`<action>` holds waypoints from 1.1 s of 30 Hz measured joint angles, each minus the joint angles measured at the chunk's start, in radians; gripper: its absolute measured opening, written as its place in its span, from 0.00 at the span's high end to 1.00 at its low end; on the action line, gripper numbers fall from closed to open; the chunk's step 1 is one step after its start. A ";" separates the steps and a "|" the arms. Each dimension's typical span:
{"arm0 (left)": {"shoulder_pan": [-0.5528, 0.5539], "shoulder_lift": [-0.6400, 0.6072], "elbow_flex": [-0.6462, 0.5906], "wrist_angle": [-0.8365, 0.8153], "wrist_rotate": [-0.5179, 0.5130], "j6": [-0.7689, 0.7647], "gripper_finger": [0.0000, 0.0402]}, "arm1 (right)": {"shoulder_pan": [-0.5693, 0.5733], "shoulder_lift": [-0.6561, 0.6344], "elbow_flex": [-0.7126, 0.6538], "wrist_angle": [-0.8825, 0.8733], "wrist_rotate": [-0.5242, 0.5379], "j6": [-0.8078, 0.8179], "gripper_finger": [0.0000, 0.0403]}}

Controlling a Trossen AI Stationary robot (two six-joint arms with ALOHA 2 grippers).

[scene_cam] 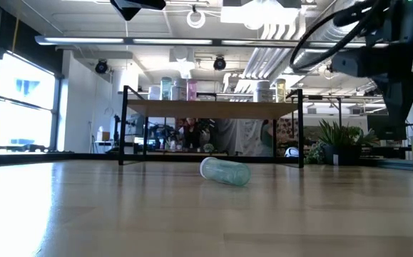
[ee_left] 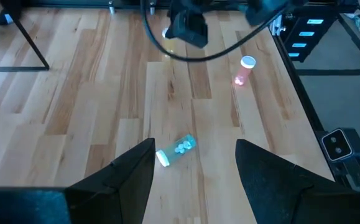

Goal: Pick and place medicine bottles onto shelf by color
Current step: Put the yellow medicine bottle on the shelf

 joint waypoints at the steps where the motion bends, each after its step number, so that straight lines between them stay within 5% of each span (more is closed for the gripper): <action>1: 0.000 0.000 0.000 0.000 0.000 0.000 0.47 | -0.006 0.008 0.000 0.004 -0.001 -0.001 0.40; 15: 0.000 0.000 0.000 0.000 0.004 -0.009 0.47 | -0.031 0.066 0.000 0.039 -0.070 -0.008 0.42; 33: 0.000 0.000 0.000 -0.008 0.006 -0.009 0.47 | -0.048 0.066 0.000 0.056 -0.098 -0.043 0.71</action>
